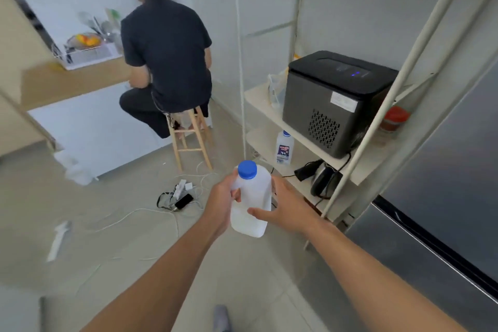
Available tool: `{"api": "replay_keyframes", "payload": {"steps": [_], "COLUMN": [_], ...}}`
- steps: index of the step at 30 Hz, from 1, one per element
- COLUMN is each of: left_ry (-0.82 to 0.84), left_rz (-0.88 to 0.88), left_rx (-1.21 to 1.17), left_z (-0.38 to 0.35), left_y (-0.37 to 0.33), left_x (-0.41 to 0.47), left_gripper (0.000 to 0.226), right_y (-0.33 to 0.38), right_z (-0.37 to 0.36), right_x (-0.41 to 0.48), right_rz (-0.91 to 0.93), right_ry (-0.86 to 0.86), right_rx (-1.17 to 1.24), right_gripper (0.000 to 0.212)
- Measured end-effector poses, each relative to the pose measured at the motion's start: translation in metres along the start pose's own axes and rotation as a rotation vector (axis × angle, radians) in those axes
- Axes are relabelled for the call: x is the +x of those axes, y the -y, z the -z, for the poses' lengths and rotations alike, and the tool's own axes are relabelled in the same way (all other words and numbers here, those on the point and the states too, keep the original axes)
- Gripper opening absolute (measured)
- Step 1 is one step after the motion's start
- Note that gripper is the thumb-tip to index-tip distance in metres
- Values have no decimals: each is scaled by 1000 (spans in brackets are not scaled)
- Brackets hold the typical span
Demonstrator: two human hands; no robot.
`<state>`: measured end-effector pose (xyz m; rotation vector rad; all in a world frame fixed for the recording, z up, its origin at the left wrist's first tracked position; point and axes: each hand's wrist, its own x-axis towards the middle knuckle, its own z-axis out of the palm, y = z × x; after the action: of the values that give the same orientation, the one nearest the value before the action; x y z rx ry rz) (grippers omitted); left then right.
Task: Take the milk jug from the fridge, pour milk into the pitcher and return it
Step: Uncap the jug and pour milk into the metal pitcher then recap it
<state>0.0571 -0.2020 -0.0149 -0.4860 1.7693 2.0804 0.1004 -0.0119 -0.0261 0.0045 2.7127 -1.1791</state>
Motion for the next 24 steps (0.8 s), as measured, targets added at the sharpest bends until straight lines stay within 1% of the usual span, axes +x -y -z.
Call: {"api": "replay_keyframes", "payload": {"steps": [2,5,11,15,19,24], "left_ry": [-79,-135,-278,-377,-481,-595], "left_rz": [-10,-32,-120,-159,-165,-201], "left_rx": [-21,-57,-125,-166,-252,-342], "left_z": [25,63,139,186,251,332], "left_y": [-1,-5,-23,-35,-42,-46], "left_x": [-7,-16,-41,-57,-68,-81], "left_gripper": [38,35,44,43,49,42], "right_y": [18,47,116,160,210,274], "right_z": [-13,-32,-76,-114,-167,-235], "right_x": [9,21,47,65,87,108], "right_rz": [57,142,294,367,434,524], "right_ry": [48,101,225,304,391,491], "right_rx": [-10,-29,-31,-38,-71,-107], "right_gripper": [95,93,95,96,98,100]}}
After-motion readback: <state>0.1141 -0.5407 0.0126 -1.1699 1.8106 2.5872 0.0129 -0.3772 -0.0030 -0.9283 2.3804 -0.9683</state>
